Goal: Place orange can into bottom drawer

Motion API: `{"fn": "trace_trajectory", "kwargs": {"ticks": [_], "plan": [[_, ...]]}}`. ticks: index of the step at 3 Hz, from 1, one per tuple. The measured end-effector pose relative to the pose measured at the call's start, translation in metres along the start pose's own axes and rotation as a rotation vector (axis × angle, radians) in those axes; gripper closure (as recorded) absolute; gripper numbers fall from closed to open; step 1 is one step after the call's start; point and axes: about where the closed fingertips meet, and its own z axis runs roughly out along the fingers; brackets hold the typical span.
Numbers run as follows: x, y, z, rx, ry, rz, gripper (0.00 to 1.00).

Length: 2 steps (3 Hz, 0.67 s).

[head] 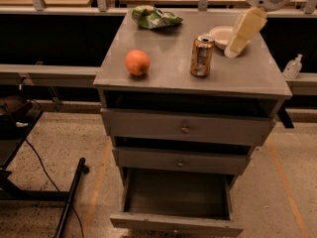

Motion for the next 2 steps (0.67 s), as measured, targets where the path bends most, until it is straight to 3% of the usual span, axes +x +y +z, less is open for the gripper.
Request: {"fn": "trace_trajectory", "kwargs": {"ticks": [1, 2], "plan": [[-0.021, -0.042, 0.020, 0.043, -0.157, 0.063, 0.00], [-0.036, -0.055, 0.046, 0.009, -0.256, 0.150, 0.00]]}}
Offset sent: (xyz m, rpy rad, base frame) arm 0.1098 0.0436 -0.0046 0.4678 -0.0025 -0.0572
